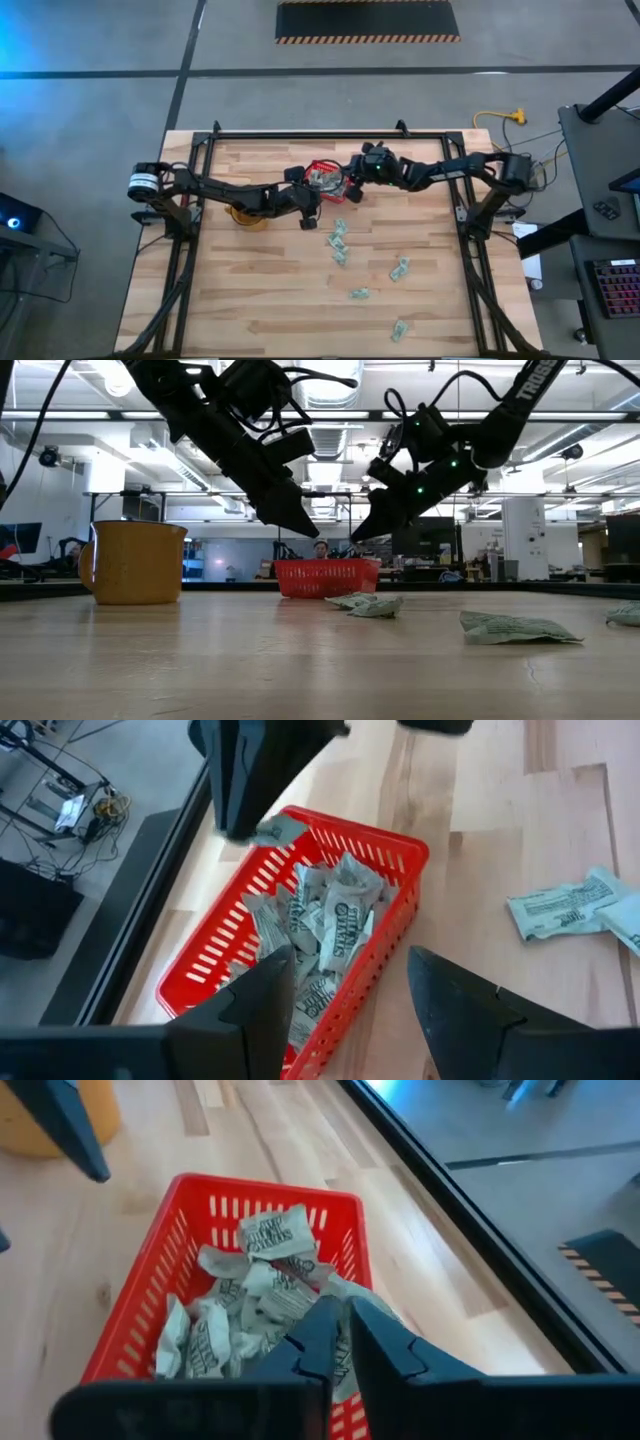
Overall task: Pick and place Stevia / Truvia into bins
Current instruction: Put the stevia packet into the red basket
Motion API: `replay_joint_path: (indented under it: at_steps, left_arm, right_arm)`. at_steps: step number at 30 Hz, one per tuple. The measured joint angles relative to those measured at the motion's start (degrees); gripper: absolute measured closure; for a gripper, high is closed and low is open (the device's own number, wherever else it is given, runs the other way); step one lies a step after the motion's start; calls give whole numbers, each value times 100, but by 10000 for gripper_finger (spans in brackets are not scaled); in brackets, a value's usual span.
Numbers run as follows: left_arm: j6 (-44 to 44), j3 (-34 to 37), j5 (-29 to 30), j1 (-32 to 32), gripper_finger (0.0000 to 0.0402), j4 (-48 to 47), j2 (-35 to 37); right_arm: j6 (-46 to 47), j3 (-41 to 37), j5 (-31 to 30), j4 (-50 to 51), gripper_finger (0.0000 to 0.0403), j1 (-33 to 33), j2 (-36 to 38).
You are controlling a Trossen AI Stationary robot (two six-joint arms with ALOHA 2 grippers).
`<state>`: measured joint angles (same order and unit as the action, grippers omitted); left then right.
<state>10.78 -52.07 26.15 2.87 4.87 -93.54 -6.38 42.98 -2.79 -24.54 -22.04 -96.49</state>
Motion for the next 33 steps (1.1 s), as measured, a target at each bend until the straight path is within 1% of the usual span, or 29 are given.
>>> replay_joint_path:
  at_steps: [7,9,11,13,15,17,20,23,26,30,33]
  left_arm:
    - [-8,0,-5,-2,223,10,2]
    - [-10,0,-58,-12,223,9,2]
    - [-11,0,-238,-33,223,10,2]
    - [1,0,-612,-47,223,7,2]
    - [4,0,-1150,-48,223,9,2]
    - [33,0,-1662,-53,223,10,2]
    - [46,0,-2135,-74,223,12,2]
    - [31,0,-2267,-114,223,21,2]
    - [18,15,-2282,-182,223,120,2]
    - [21,78,-2355,-323,223,428,-165]
    - [167,91,-2647,-415,223,724,-391]
  right_arm:
    - [-44,0,-11,187,310,-9,117]
    - [-40,2,9,372,293,-9,181]
    - [-155,2,11,767,281,-8,310]
    - [-280,2,19,1326,273,2,518]
    - [-337,7,38,1909,271,38,778]
    - [-385,2,210,2518,272,83,1060]
    - [-366,-10,621,3357,278,180,1477]
    - [-232,-73,869,4027,285,328,1867]
    - [-82,-274,925,4408,291,529,2217]
    - [62,-730,931,4498,300,795,2627]
    - [181,-1152,931,4385,306,959,2852]
